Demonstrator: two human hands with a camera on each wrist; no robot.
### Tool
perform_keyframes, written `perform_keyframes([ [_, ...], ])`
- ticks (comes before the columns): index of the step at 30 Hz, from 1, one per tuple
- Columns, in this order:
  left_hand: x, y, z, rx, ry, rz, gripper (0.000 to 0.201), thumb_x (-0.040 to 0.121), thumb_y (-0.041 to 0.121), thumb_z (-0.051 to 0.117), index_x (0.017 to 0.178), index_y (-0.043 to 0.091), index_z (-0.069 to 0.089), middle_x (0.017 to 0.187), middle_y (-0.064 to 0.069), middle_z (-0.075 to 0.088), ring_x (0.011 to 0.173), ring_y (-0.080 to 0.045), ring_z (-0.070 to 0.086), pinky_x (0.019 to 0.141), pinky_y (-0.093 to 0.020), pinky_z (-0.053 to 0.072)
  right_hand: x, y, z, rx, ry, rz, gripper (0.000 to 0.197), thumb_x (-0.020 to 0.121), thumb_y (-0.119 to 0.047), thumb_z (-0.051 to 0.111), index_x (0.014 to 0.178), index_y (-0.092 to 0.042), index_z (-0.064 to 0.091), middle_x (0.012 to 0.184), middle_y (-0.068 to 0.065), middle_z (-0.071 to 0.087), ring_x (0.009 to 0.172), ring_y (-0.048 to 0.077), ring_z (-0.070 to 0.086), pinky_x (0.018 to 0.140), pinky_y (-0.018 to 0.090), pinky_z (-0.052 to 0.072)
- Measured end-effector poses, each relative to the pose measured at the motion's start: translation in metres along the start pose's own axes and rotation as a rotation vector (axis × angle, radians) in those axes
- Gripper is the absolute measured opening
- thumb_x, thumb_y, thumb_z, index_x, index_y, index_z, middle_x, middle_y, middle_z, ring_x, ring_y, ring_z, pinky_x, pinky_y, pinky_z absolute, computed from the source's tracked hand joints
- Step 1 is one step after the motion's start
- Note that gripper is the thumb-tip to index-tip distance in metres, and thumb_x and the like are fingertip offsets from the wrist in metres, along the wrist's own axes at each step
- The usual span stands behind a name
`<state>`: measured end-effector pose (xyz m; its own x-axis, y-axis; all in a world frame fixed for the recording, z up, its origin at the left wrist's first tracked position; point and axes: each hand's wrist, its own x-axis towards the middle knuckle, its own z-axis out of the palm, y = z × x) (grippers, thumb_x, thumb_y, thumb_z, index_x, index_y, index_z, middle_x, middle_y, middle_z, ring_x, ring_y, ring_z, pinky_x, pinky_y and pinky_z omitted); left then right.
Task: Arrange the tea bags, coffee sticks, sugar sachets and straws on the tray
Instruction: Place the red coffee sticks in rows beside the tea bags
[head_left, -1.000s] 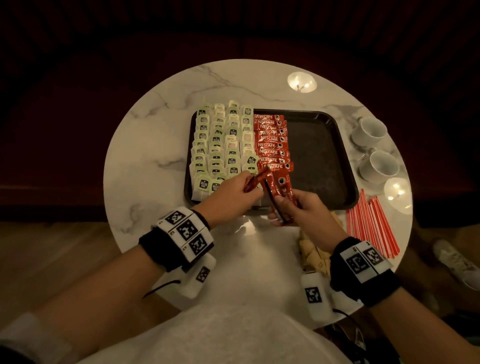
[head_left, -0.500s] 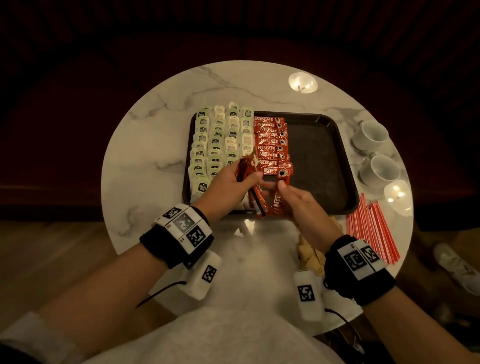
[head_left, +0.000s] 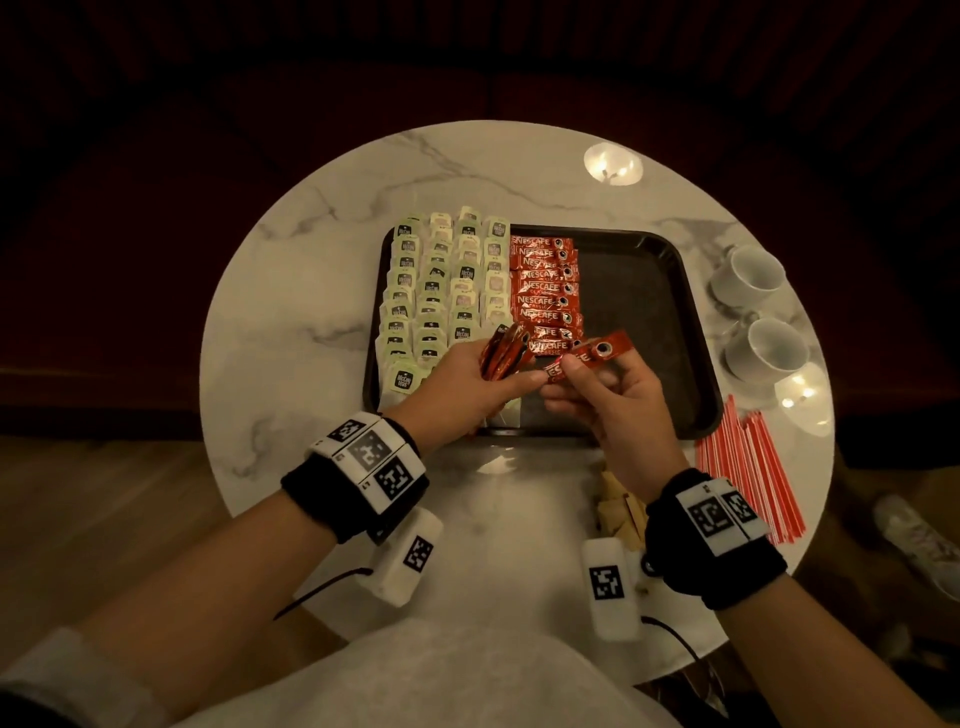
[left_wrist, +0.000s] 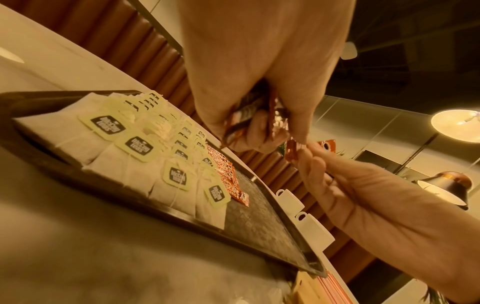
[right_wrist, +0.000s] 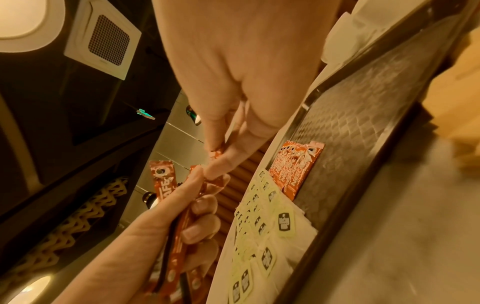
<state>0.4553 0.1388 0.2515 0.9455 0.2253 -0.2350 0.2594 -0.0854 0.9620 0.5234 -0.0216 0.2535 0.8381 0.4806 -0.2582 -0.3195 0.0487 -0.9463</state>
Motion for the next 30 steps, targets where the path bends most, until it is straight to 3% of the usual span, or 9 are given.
perform_keyframes([
  [4, 0.002, -0.002, 0.000, 0.017, 0.037, 0.028, 0.016, 0.091, 0.018, 0.066, 0.100, 0.005, 0.066, 0.052, 0.018, 0.058, 0.047, 0.005, 0.052, 0.050, -0.008, 0.038, 0.000, -0.002, 0.004, 0.020, -0.015, 0.026, 0.035, 0.090, -0.016, 0.064, 0.122, -0.005, 0.056, 0.099, 0.012, 0.075, 0.076, 0.021, 0.073, 0.061, 0.026, 0.058],
  [9, 0.006, -0.005, -0.008, 0.100, 0.059, 0.050, 0.008, 0.088, 0.019, 0.069, 0.092, 0.013, 0.067, 0.069, 0.012, 0.062, 0.059, 0.007, 0.055, 0.064, -0.013, 0.043, 0.002, 0.000, -0.001, -0.072, 0.011, -0.007, 0.023, 0.091, -0.020, 0.065, 0.112, -0.013, 0.062, 0.103, 0.004, 0.074, 0.091, 0.021, 0.072, 0.064, 0.027, 0.058],
  [13, 0.009, -0.006, -0.012, 0.124, 0.045, 0.011, 0.012, 0.087, 0.022, 0.071, 0.094, 0.012, 0.068, 0.072, 0.010, 0.062, 0.057, 0.009, 0.054, 0.061, -0.011, 0.041, 0.009, 0.001, -0.015, -0.108, 0.063, -0.028, 0.016, 0.091, -0.015, 0.065, 0.105, -0.007, 0.067, 0.095, 0.004, 0.074, 0.083, 0.015, 0.070, 0.068, 0.022, 0.057],
  [15, 0.011, -0.006, -0.010, 0.118, 0.064, 0.014, 0.007, 0.087, 0.023, 0.071, 0.087, 0.017, 0.067, 0.066, 0.013, 0.062, 0.055, 0.008, 0.054, 0.058, -0.009, 0.040, 0.014, 0.001, -0.018, -0.116, 0.070, -0.024, 0.013, 0.090, -0.012, 0.066, 0.102, -0.007, 0.069, 0.091, 0.003, 0.074, 0.081, 0.013, 0.070, 0.069, 0.021, 0.057],
  [17, 0.012, -0.008, -0.007, 0.104, 0.131, 0.025, 0.008, 0.088, 0.026, 0.069, 0.082, 0.023, 0.066, 0.063, 0.014, 0.061, 0.058, 0.005, 0.055, 0.059, -0.013, 0.043, 0.019, 0.001, -0.020, -0.064, 0.104, -0.006, 0.011, 0.090, -0.011, 0.066, 0.100, -0.008, 0.069, 0.089, 0.002, 0.075, 0.080, 0.012, 0.071, 0.070, 0.020, 0.058],
  [19, 0.013, -0.010, -0.009, 0.089, 0.205, 0.007, 0.012, 0.090, 0.031, 0.066, 0.089, 0.020, 0.068, 0.073, 0.006, 0.062, 0.068, -0.008, 0.058, 0.064, -0.024, 0.050, 0.025, 0.000, -0.026, 0.013, 0.168, 0.036, 0.012, 0.091, -0.011, 0.064, 0.102, -0.009, 0.069, 0.091, 0.002, 0.076, 0.084, 0.012, 0.072, 0.073, 0.020, 0.059],
  [22, 0.011, -0.014, -0.016, 0.042, 0.225, -0.031, 0.019, 0.091, 0.034, 0.064, 0.098, 0.016, 0.066, 0.080, -0.003, 0.063, 0.071, -0.013, 0.058, 0.063, -0.022, 0.053, 0.037, 0.003, -0.039, 0.048, 0.266, 0.101, 0.017, 0.094, -0.010, 0.061, 0.108, -0.006, 0.068, 0.105, 0.007, 0.071, 0.095, 0.015, 0.071, 0.077, 0.020, 0.058],
  [26, 0.008, -0.022, -0.021, 0.066, 0.179, -0.070, 0.022, 0.091, 0.038, 0.063, 0.088, 0.016, 0.061, 0.066, 0.006, 0.058, 0.058, -0.009, 0.055, 0.059, -0.020, 0.051, 0.056, 0.019, -0.052, -0.202, 0.329, 0.193, 0.019, 0.094, -0.014, 0.064, 0.111, -0.007, 0.069, 0.100, 0.008, 0.070, 0.080, 0.012, 0.069, 0.068, 0.020, 0.056],
  [30, 0.008, -0.025, -0.018, 0.062, 0.174, -0.077, 0.015, 0.091, 0.040, 0.063, 0.089, 0.025, 0.059, 0.071, 0.006, 0.061, 0.060, -0.009, 0.057, 0.064, -0.025, 0.051, 0.075, 0.028, -0.051, -0.517, 0.274, 0.214, 0.016, 0.091, -0.020, 0.069, 0.105, -0.013, 0.073, 0.096, 0.006, 0.073, 0.084, 0.015, 0.067, 0.076, 0.029, 0.056],
])
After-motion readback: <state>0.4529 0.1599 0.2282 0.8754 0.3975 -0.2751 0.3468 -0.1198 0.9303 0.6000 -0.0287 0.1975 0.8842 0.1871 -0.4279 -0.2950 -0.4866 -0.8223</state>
